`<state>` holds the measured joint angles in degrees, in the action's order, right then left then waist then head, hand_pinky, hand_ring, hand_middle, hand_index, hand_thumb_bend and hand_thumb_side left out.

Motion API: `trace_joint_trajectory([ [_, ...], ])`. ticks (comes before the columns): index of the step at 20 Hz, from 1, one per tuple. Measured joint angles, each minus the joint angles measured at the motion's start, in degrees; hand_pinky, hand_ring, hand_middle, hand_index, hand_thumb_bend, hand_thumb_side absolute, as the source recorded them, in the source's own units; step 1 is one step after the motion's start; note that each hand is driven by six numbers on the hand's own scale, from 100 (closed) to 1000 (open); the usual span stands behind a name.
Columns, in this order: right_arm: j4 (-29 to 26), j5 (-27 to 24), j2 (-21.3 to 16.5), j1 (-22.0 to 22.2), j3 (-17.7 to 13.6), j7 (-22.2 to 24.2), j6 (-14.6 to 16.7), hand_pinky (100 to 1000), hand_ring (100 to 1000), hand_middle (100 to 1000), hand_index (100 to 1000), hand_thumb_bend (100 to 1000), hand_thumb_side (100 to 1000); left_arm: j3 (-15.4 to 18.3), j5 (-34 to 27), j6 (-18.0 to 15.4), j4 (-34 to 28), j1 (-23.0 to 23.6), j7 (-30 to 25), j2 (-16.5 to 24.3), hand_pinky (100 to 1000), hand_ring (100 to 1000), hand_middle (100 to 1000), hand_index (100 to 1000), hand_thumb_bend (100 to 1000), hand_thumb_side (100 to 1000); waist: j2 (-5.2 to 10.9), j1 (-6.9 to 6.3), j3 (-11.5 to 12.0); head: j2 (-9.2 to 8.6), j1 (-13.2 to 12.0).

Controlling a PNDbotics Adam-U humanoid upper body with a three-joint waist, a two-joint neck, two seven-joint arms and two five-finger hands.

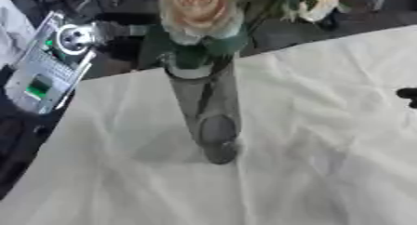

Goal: Arrange flowers into the vase.

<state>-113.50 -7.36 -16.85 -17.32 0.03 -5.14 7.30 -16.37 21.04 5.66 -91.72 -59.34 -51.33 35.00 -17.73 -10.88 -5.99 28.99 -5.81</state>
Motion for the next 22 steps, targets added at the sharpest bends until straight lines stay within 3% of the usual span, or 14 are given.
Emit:
trace_joint_trajectory([
  [22,0.0,-0.3,0.1,0.2,0.0,0.0,-0.1,886,702,470,855,100,766,0.1,2.0,1.0,-0.1,1.3,-0.7,0.3,974,944,961,1000,643,1000,0.0,0.0,0.2,-0.01,-0.2],
])
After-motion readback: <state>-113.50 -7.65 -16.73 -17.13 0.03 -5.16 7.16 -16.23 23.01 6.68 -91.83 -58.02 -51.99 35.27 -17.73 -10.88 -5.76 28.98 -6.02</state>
